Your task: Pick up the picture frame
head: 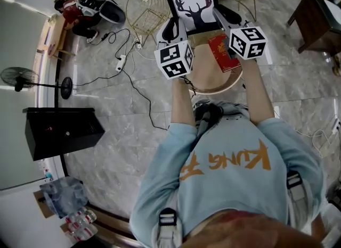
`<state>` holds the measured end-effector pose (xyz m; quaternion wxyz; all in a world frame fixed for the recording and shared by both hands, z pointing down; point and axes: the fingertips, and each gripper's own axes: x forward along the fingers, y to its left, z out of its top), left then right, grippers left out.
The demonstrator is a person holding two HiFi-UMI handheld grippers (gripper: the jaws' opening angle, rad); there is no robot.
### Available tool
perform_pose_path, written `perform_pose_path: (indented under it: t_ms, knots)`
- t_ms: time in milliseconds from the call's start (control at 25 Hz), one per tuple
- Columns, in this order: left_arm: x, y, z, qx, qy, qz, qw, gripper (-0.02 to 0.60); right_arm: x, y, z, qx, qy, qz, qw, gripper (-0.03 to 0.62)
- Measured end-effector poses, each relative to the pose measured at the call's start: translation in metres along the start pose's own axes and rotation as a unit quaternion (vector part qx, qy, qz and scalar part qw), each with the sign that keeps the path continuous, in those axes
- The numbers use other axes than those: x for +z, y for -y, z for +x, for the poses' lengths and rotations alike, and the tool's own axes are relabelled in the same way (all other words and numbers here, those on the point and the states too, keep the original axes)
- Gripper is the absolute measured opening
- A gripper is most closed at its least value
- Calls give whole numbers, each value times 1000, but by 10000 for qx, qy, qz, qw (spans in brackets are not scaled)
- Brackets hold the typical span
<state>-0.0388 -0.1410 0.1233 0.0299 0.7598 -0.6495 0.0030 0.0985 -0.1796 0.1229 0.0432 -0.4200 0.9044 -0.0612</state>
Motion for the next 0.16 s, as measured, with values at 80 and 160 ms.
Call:
perform_pose_path:
  t_ms: [80,160]
  knots:
    - [14,8,7,28,28,-18,10000,81,16,8,0,41,7,-49,10000,74]
    - [26,14,13,55,45,-13,10000,81,30,15,1,71,30,-82,9999,74]
